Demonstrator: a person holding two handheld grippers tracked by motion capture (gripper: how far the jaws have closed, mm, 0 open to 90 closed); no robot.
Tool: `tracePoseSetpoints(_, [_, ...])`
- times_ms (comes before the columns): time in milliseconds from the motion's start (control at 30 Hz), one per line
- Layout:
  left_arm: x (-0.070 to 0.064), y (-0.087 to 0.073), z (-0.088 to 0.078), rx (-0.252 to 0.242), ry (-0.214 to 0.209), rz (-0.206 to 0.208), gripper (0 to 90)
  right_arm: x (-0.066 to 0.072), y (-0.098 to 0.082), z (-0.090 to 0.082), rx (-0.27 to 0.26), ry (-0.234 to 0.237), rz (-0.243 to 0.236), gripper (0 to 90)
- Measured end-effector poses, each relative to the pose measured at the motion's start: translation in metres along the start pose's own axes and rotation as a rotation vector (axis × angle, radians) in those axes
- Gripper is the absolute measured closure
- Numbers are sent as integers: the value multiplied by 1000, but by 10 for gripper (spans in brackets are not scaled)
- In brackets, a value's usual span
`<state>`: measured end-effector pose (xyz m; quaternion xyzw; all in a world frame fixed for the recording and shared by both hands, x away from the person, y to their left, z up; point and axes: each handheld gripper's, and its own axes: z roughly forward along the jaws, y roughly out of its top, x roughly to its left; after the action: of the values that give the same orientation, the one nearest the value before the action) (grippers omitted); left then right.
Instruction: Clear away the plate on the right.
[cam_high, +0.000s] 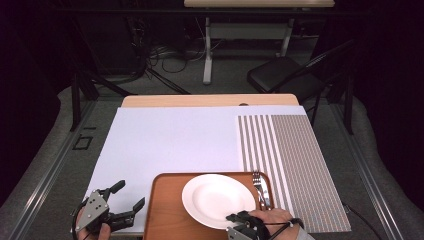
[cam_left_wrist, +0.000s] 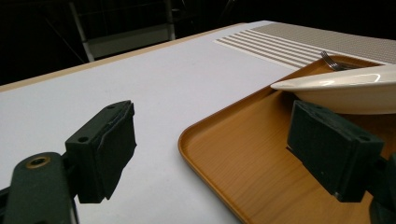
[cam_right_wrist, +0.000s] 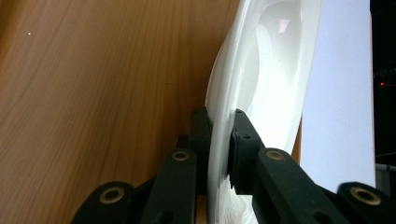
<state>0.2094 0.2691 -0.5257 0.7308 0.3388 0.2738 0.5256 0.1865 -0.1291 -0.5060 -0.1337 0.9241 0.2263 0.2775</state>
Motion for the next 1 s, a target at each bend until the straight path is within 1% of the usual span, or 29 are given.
tracePoseSetpoints(67, [0,0,0,1,-3,1,152,2,-1,1,-5,5,18,827])
tracePoseSetpoints(100, [0,0,0,2,-3,2,152,3,0,2,-4,9,10,829])
tracePoseSetpoints(133, [-1,0,0,2,-3,2,153,5,0,3,-4,9,20,828])
tracePoseSetpoints(167, [-1,0,0,2,-3,2,152,5,0,3,-10,7,9,824])
tracePoseSetpoints(267, [-1,0,0,1,-3,1,152,9,2,6,-27,24,36,785])
tracePoseSetpoints(367, [-1,0,0,2,-4,3,152,13,3,10,-29,42,12,767])
tracePoseSetpoints(433, [-1,0,0,2,-2,5,152,16,3,14,-34,65,18,769])
tracePoseSetpoints(467, [-1,0,0,2,-2,4,152,18,2,14,-41,62,36,766])
tracePoseSetpoints(500, [-1,0,1,1,-2,1,152,18,2,15,-43,65,43,759])
tracePoseSetpoints(533, [-1,0,1,1,-2,1,152,17,2,16,-46,71,25,753])
tracePoseSetpoints(733, [-1,0,1,3,-6,1,152,22,1,18,-52,67,35,732])
tracePoseSetpoints(767, [-1,0,1,3,-6,1,153,24,0,19,-46,68,47,724])
tracePoseSetpoints(800, [-1,0,1,3,-6,1,153,25,0,20,-43,70,43,715])
tracePoseSetpoints(867, [-1,0,1,2,-4,4,152,28,0,22,-41,77,40,694])
tracePoseSetpoints(900, [-1,0,1,2,-4,2,153,28,-1,23,-44,80,27,683])
tracePoseSetpoints(933, [-1,0,1,2,-5,2,152,29,-1,23,-40,86,44,673])
tracePoseSetpoints(1000, [-1,0,1,3,-7,2,152,28,-1,25,-46,98,40,648])
